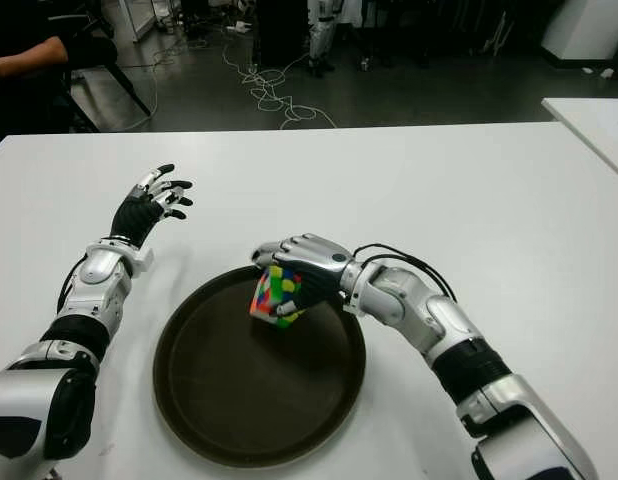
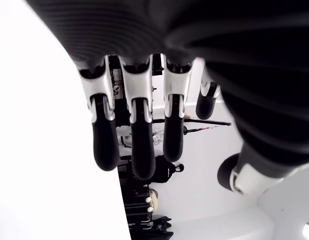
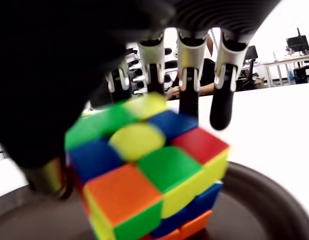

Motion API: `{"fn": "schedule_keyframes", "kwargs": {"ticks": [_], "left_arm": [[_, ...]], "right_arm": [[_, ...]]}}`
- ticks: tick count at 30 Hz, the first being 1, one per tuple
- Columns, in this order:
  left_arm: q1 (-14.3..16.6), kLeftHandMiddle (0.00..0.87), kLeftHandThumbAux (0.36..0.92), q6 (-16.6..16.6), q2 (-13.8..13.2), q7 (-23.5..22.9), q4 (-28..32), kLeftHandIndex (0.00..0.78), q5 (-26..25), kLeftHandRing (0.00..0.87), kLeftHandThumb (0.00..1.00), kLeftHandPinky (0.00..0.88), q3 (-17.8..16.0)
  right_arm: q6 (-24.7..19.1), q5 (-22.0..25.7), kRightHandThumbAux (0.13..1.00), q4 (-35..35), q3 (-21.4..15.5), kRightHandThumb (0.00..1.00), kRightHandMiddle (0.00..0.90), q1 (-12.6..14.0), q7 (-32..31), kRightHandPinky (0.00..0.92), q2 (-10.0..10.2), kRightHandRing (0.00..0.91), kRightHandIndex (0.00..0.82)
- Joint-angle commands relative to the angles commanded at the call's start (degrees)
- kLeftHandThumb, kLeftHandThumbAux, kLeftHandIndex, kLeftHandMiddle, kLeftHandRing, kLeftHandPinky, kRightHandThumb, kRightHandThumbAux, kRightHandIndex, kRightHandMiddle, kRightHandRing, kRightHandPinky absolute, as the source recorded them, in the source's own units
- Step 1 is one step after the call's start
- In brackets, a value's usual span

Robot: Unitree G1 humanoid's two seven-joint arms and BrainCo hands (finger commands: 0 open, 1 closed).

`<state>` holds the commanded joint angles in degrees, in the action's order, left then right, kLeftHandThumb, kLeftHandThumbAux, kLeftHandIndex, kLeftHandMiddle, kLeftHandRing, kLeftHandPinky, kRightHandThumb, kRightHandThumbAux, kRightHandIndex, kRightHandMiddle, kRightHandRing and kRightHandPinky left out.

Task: Pick up the Rubik's Cube and put it in the plate

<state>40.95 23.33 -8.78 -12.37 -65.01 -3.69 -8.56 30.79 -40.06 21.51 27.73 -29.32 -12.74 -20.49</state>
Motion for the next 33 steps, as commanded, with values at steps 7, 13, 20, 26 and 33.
{"fn": "schedule_keyframes", "kwargs": {"ticks": [7, 13, 20, 26, 33], "left_arm": [[0.06, 0.305, 0.599, -0.27, -0.09, -0.08, 0.00, 0.113, 0.04, 0.381, 0.332, 0.439, 0.07], [0.08, 0.295, 0.605, -0.33, -0.06, -0.16, 0.05, 0.112, -0.08, 0.375, 0.326, 0.440, 0.00], [0.04, 0.293, 0.605, -0.20, -0.23, 0.29, -0.13, 0.112, 0.43, 0.368, 0.295, 0.434, 0.36], [0.05, 0.294, 0.601, 0.05, -0.21, 0.26, -0.30, 0.112, 0.45, 0.372, 0.314, 0.440, 0.40], [0.04, 0.301, 0.597, 0.54, -0.17, 0.13, -0.28, 0.115, 0.52, 0.380, 0.326, 0.451, 0.46]], "right_arm": [[-1.72, -0.70, 0.595, -0.83, 0.10, 0.004, 0.000, 0.10, -0.09, 0.077, -0.09, 0.000, 0.000], [-2.82, -1.40, 0.593, -1.14, 0.24, 0.000, 0.000, 0.06, 0.15, 0.084, -0.19, 0.000, 0.000], [-3.21, -1.91, 0.591, -1.12, 0.43, 0.000, 0.000, 0.00, 0.78, 0.080, -0.31, 0.000, 0.000], [-3.40, -1.88, 0.582, -0.90, 0.39, 0.000, 0.000, -0.12, 1.08, 0.089, -0.43, 0.000, 0.000], [-3.78, -2.20, 0.588, -0.91, 0.50, 0.000, 0.000, -0.17, 1.43, 0.073, -0.60, 0.000, 0.000]]}}
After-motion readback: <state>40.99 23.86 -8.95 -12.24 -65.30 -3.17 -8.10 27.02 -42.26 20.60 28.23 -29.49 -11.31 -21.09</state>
